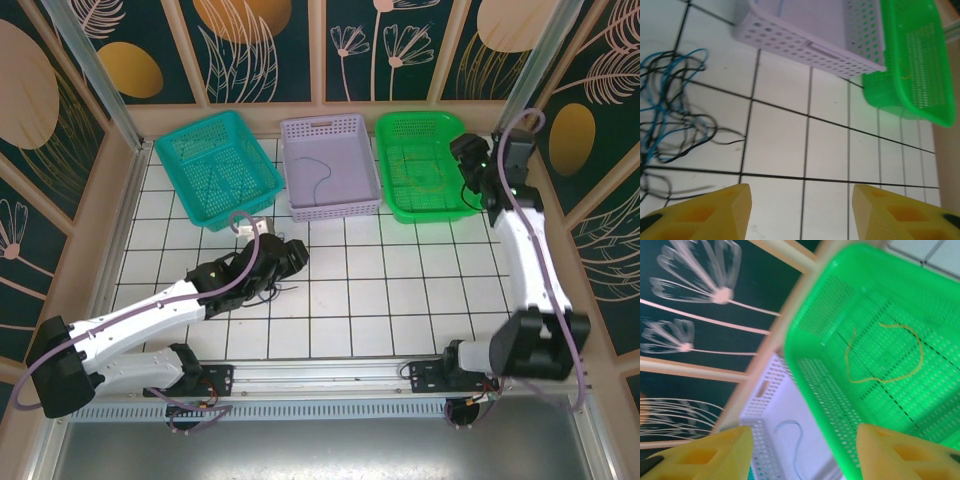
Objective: Untangle the cables
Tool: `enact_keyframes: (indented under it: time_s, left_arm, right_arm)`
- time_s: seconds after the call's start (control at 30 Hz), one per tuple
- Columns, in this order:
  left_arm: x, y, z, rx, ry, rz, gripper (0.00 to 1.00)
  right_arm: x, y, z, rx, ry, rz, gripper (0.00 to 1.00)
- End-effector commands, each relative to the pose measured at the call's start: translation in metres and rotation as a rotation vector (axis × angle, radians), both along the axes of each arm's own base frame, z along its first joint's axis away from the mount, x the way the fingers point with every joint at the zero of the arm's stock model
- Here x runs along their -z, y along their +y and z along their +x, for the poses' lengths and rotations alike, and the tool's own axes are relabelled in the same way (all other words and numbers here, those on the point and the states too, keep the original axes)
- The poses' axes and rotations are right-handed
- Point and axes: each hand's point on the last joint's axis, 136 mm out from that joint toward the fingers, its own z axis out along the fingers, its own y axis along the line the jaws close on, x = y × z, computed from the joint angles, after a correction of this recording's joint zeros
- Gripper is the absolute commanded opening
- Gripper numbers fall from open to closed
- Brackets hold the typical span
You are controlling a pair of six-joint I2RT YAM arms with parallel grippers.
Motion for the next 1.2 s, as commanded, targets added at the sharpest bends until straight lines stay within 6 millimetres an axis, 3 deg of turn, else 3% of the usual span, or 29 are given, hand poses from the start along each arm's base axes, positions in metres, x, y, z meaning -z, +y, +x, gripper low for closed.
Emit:
enact_keyframes:
  time_s: [0.0, 0.1, 0.23, 0.3, 0.43, 0.53, 0.8, 0.97, 1.17]
  left_arm:
    - [0.022, 0.036, -0.009, -0.094, 0.068, 0.089, 0.61]
    - [0.036, 0.061, -0.012, -0.138, 0.123, 0.121, 0.64]
    - [0.061, 0.096, -0.016, -0.197, 0.182, 0.139, 0.66]
    - [0.069, 0.104, -0.016, -0.218, 0.193, 0.137, 0.67]
    - [0.069, 0.093, -0.002, -0.206, 0.163, 0.051, 0.70]
    - [0.068, 0.084, 0.008, -0.202, 0.147, 0.026, 0.68]
    - [0.073, 0.064, 0.031, -0.186, 0.148, 0.033, 0.61]
    - [0.087, 0.061, 0.038, -0.175, 0.163, 0.084, 0.57]
    - [0.107, 0.061, 0.039, -0.157, 0.186, 0.137, 0.50]
  right_arm:
    - [0.029, 0.022, -0.029, -0.044, 0.063, -0.047, 0.56]
    - [0.051, 0.070, -0.058, -0.177, 0.084, -0.074, 0.56]
    - [0.099, 0.158, -0.104, -0.429, 0.151, -0.051, 0.55]
    - [0.124, 0.201, -0.128, -0.553, 0.182, -0.008, 0.56]
    - [0.164, 0.268, -0.166, -0.736, 0.282, 0.132, 0.56]
    - [0.182, 0.300, -0.178, -0.783, 0.357, 0.234, 0.54]
    - [0.219, 0.345, -0.166, -0.672, 0.535, 0.542, 0.53]
    - [0.232, 0.358, -0.146, -0.593, 0.570, 0.586, 0.52]
    - [0.262, 0.365, -0.132, -0.510, 0.642, 0.636, 0.46]
